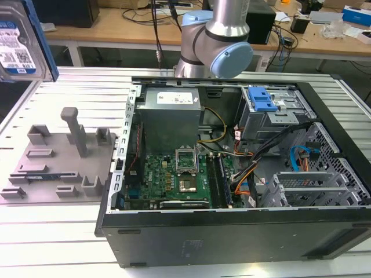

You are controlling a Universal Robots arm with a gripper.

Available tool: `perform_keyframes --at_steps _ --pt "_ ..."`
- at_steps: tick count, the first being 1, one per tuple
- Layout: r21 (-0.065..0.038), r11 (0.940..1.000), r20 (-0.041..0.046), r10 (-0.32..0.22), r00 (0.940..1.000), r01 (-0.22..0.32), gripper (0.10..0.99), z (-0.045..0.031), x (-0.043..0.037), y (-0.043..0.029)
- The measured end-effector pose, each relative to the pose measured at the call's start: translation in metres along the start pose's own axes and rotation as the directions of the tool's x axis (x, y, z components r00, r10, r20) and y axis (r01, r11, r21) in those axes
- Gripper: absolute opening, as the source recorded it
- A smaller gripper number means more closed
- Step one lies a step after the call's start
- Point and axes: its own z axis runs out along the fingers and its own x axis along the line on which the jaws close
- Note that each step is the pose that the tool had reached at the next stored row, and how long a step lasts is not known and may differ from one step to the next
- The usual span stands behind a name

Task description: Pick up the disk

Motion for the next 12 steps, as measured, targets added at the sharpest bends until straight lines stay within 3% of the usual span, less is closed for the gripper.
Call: perform_keyframes --at_steps 2,3,12 --pt "0.0 1.0 0.0057 0.0 1.0 0.0 0.369 -0.0126 0.0011 0.0003" --pt "0.0 1.0 0.0074 0.0 1.0 0.0 0.369 -0.0155 0.0015 0.0004" --pt "0.0 1.0 0.0087 0.0 1.0 0.0 0.369 -0.0167 0.0019 0.0004"
